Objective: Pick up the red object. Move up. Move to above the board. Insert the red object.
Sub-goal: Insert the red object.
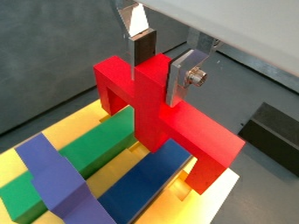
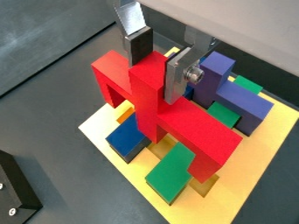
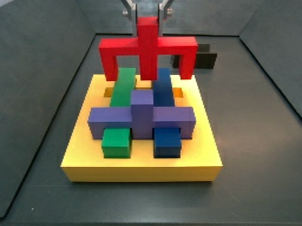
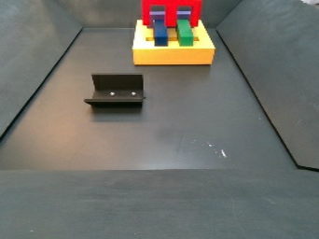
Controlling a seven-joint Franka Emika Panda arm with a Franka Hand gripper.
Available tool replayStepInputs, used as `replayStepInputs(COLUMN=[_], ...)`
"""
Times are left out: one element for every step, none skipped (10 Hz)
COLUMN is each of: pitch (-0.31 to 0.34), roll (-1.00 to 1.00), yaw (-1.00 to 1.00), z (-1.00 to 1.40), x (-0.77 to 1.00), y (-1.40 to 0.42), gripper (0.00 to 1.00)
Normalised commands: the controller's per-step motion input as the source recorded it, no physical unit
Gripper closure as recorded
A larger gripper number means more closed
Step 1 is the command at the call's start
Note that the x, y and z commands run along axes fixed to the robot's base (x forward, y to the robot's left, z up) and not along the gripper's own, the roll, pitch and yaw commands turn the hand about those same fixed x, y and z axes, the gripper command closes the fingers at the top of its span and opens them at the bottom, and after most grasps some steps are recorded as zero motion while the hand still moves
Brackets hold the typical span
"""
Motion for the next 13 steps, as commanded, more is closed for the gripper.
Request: replayStepInputs(pitch=[-0.200,-0.196,-0.177,-0.154,-0.071,-0.020,-0.009,-0.017,-0.057,-0.083,-0.099,-0.090,-0.066], roll=[0.03,0.00,0.00,0.00,0.00,0.01,0.01,0.00,0.03,0.05,0.06,0.04,0.05], yaw=[0.06,0.05,0.03,0.00,0.00,0.00,0.00,0.00,0.00,0.00,0.00,0.02,0.03], z=[-0.17,-0.17,-0.21,-0.22,0.00,0.20,0.16,0.08,0.00,0.00,0.00,0.00,-0.05], x=[0.00,0.00,0.00,0.00,-0.07,0.00,0.00,0.00,-0.22,-0.29,-0.34,-0.22,0.04], y=[0.00,0.00,0.00,0.03,0.00,0.00,0.00,0.00,0.04,0.06,0.06,0.00,0.00], gripper=[1.00,1.00,1.00,1.00,1.00,1.00,1.00,1.00,1.00,1.00,1.00,1.00,1.00])
